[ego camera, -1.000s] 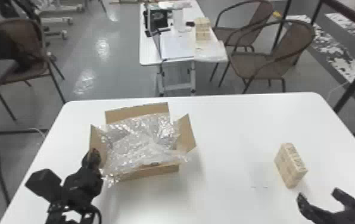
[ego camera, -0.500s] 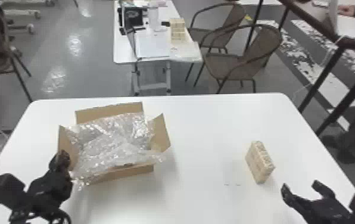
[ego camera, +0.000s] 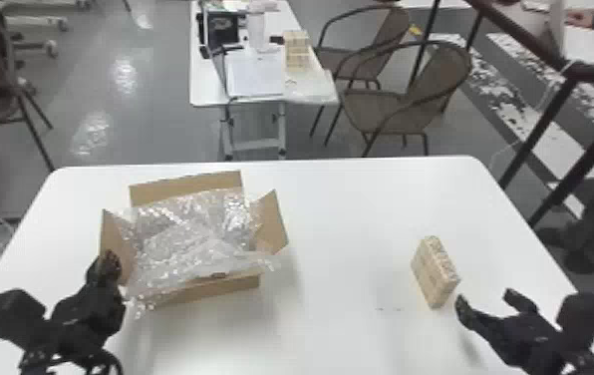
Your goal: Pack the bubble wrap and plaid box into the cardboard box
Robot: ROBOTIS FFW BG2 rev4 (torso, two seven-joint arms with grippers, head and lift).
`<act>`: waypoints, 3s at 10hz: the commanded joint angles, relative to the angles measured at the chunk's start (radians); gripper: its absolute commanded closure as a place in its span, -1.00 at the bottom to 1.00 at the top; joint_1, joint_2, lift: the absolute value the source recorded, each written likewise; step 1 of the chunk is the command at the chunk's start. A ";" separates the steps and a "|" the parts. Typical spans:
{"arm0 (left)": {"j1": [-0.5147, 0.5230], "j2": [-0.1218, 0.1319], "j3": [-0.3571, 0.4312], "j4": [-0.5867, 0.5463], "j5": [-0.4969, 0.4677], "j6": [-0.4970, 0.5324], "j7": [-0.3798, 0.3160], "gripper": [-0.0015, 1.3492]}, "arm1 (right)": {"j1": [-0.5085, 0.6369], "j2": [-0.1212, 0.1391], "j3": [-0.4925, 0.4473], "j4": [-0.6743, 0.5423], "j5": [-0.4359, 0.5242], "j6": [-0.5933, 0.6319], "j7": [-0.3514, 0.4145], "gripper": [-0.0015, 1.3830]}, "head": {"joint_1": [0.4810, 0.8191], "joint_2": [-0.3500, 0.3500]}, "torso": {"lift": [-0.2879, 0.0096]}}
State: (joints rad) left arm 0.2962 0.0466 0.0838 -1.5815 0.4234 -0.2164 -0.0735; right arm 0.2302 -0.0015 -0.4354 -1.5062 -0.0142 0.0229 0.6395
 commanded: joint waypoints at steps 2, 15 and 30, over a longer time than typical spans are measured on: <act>-0.005 -0.001 -0.004 0.002 0.000 0.002 0.000 0.80 | -0.075 0.002 0.003 0.081 0.049 0.000 0.017 -0.70 | 0.27 -0.13 | 0.64; -0.003 -0.002 -0.001 0.005 0.003 -0.003 0.000 0.80 | -0.120 0.002 0.095 0.147 0.016 0.054 0.023 0.52 | 0.27 0.07 | 0.64; -0.031 0.001 -0.021 0.031 0.006 -0.003 0.000 0.80 | -0.371 -0.034 0.656 -0.023 -0.276 0.305 0.157 0.52 | 0.27 0.91 | 0.64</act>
State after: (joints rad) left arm 0.2671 0.0468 0.0643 -1.5521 0.4295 -0.2193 -0.0736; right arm -0.1260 -0.0365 0.2075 -1.5674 -0.2818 0.3175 0.7927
